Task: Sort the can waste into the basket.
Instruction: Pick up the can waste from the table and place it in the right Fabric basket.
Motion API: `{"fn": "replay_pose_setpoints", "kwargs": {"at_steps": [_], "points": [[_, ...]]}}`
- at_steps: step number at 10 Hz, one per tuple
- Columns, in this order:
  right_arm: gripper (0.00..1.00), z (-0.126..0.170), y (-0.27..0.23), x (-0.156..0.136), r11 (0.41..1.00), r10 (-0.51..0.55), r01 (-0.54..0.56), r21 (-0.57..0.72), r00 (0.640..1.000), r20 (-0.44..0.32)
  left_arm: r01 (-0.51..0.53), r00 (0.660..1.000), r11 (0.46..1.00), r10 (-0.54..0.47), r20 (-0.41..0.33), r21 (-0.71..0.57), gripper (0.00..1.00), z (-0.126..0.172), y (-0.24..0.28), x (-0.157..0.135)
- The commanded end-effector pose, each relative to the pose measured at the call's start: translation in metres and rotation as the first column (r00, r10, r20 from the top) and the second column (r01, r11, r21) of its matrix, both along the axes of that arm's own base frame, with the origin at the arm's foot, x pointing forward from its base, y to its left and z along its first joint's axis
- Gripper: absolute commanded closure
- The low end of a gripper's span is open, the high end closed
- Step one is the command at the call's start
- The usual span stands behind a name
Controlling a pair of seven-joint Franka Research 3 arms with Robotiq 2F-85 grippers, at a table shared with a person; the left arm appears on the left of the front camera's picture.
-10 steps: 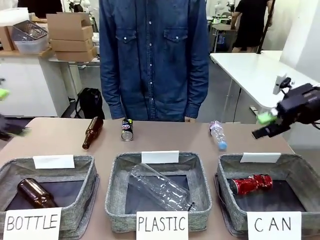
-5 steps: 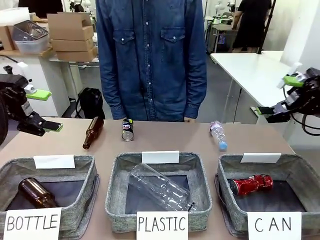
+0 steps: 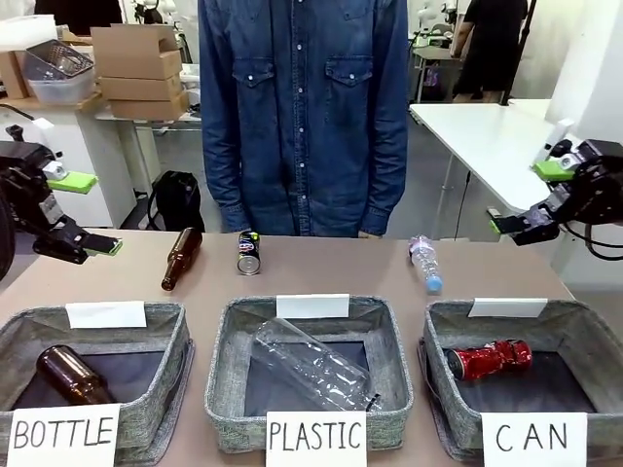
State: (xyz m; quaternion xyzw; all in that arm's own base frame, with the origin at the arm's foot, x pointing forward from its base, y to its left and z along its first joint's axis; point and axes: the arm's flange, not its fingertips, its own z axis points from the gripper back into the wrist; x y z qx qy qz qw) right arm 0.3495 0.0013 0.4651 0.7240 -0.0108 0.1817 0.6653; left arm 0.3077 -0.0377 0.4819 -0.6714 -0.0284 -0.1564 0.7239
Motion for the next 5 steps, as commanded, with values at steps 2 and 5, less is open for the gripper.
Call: {"fn": "replay_pose_setpoints", "kwargs": {"at_steps": [2,5], "points": [[0.00,-0.0004,-0.0024,0.0001,1.000,-0.008,0.008,-0.009,0.999,0.032,-0.002,1.000,1.000,0.002,-0.011,-0.021,0.00,0.0056,-0.0006,-0.0019],[0.00,-0.0004,-0.0024,0.0001,1.000,-0.008,0.008,-0.009,0.999,0.032,-0.002,1.000,1.000,0.002,-0.011,-0.021,0.00,0.0056,-0.0006,-0.0019]]}}
